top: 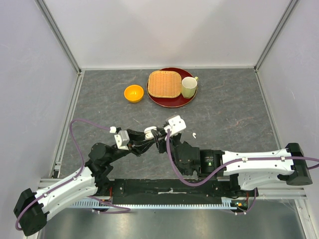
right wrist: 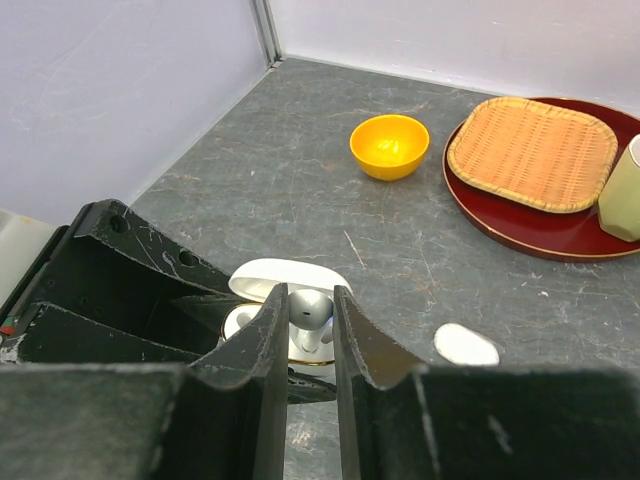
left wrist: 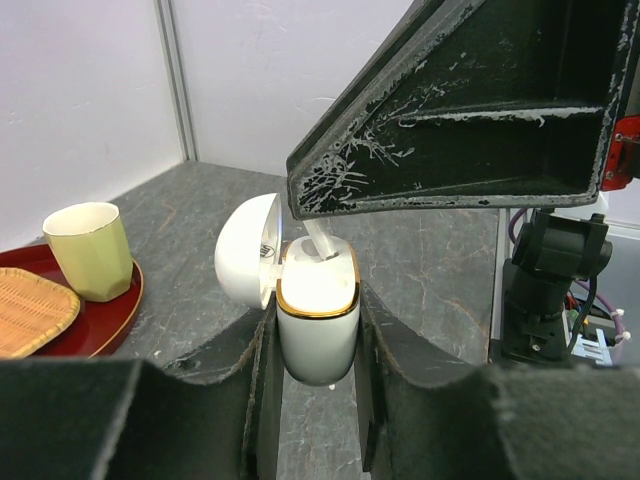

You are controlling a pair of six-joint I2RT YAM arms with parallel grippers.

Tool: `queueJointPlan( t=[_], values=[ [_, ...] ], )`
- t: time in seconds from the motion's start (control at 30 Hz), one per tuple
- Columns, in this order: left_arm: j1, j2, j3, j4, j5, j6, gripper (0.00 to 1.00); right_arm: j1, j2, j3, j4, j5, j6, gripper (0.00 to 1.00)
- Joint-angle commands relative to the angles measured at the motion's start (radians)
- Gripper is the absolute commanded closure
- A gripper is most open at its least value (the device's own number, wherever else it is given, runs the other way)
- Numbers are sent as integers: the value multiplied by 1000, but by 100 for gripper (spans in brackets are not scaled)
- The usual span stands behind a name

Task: Insert the wireless bluetooth earbuds into the charging case
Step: Place the earbud in the charging case.

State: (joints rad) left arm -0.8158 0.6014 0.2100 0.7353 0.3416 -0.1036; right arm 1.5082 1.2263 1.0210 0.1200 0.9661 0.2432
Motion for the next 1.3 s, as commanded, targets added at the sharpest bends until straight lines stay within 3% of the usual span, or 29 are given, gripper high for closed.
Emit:
queueJointPlan(
  t=[0.0,1.27],
  values=[
    [-3,-18,29,42,-9,12,98,4,-10,-22,20,16,-39,100],
    [-3,-9,37,32,-27,5,98,6,-33,-55,60,-4,-151,100]
  ],
)
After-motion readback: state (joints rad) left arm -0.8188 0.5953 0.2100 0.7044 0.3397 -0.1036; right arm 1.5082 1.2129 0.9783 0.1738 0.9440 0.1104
